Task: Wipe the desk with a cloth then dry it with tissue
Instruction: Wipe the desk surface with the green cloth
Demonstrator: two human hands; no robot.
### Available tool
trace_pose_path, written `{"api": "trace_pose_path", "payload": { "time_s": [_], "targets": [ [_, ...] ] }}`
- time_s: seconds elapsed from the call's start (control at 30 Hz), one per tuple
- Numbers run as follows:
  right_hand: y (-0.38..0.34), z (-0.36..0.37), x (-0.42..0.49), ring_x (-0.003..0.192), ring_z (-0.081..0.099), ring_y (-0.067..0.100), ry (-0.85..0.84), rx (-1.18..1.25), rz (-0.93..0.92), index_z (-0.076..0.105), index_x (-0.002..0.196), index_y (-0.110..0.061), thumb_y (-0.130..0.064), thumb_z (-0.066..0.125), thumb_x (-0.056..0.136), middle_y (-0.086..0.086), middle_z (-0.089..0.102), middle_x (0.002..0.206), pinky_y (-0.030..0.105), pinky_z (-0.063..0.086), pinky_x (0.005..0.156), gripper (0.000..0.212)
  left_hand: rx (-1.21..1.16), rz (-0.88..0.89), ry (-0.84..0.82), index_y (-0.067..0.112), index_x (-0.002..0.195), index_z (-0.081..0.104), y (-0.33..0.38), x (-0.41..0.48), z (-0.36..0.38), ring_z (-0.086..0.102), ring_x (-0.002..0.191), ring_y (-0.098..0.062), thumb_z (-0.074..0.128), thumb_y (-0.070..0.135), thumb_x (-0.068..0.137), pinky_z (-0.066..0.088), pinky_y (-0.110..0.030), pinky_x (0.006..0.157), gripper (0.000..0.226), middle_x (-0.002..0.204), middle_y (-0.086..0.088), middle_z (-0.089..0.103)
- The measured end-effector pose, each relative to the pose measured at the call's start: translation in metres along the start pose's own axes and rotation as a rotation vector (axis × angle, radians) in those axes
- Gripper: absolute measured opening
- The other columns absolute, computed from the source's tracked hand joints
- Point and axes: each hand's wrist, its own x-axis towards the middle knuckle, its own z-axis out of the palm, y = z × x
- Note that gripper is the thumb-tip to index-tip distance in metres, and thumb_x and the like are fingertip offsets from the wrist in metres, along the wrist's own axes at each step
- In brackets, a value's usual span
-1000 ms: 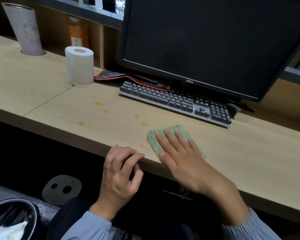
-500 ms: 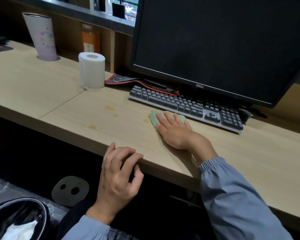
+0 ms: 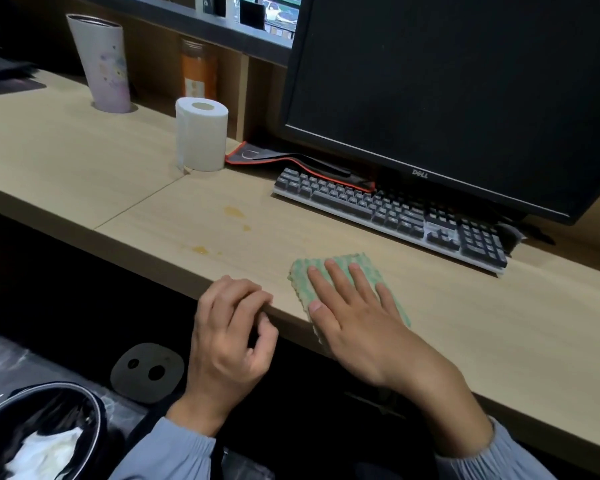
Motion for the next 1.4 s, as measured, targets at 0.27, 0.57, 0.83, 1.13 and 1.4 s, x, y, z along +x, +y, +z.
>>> {"api": "trace_pose_path", "payload": {
  "time_s": [0.27,0.57,0.83,1.13,1.4],
  "targets": [
    [-0.005,-0.029,0.110,0.158,-0.022,0.022,-0.003,0.049,0.062,-0.008,0.164,-0.041,-0.053,0.009,0.109,-0.010,-0.019,0.172,0.054,-0.012,0.125,0.059,-0.068,0.001,-0.039,0.007,0.115,0.069,-0.015,-0.005,0.002,0.058,0.115,-0.032,0.062,0.003,0.088,0.035,-0.043,0.121,0.029,0.116,-0.011,0.063],
    [-0.014,-0.019,0.078,0.157,-0.024,0.019,0.004,0.008,-0.043,-0.009,0.163,-0.044,-0.054,0.008,0.109,-0.012,-0.020,0.171,0.051,-0.013,0.126,0.058,-0.072,0.015,0.002,0.003,0.115,0.071,-0.020,-0.005,0.001,0.060,0.115,-0.028,0.060,-0.003,0.085,0.040,-0.041,0.118,0.032,0.115,-0.011,0.068],
    [-0.019,0.013,-0.008,0.152,-0.033,0.007,0.073,-0.101,-0.178,-0.016,0.159,-0.051,-0.056,0.014,0.109,-0.024,-0.028,0.166,0.042,-0.015,0.126,0.059,-0.138,-0.003,-0.048,-0.003,0.110,0.074,-0.017,0.002,-0.012,0.066,0.113,-0.028,0.058,-0.010,0.084,0.044,-0.046,0.115,0.031,0.115,-0.012,0.071],
    [-0.036,0.000,0.032,0.153,-0.032,0.009,-0.003,-0.160,-0.365,-0.015,0.160,-0.050,-0.056,0.018,0.109,-0.022,-0.027,0.167,0.042,-0.015,0.126,0.061,-0.055,-0.096,-0.006,-0.003,0.101,0.075,-0.025,0.005,-0.040,0.064,0.110,-0.033,0.062,-0.011,0.083,0.042,-0.033,0.109,0.024,0.110,-0.014,0.070],
    [-0.128,-0.001,0.106,0.158,-0.020,0.023,0.003,-0.176,-0.474,-0.007,0.165,-0.040,-0.051,0.020,0.110,-0.009,-0.018,0.173,0.051,-0.010,0.127,0.062,0.069,-0.244,0.050,0.000,0.107,0.072,-0.059,0.017,-0.068,0.061,0.109,-0.033,0.060,-0.001,0.086,0.046,-0.039,0.105,0.024,0.112,-0.013,0.066]
  ]
}}
